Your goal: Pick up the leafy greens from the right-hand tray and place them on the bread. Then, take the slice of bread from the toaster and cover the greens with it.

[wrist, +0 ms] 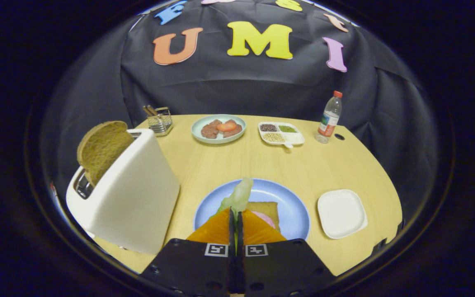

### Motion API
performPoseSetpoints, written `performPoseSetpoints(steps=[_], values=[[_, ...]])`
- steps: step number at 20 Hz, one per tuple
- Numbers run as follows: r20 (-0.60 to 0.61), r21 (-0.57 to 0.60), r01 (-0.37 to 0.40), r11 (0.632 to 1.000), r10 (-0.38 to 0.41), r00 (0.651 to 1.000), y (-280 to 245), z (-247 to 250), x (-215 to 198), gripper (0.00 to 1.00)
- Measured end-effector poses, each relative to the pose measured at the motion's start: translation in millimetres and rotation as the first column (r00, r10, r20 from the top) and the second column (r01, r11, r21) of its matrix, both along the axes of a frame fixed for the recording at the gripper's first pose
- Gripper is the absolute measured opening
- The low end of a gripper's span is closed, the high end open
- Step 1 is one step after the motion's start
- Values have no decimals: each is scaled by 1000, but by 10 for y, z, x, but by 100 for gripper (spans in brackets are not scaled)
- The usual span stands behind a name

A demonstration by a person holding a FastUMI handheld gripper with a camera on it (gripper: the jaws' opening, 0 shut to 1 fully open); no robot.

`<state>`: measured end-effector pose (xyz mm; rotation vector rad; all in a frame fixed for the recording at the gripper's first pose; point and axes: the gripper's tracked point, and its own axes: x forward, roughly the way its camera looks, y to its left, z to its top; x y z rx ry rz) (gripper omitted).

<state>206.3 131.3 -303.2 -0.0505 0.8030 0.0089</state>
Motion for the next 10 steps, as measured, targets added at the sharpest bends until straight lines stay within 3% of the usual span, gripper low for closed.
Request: performPoseSetpoints(steps=[10], values=[[-22, -49, 15, 999, -16, 1000, -255, -256, 300, 1]])
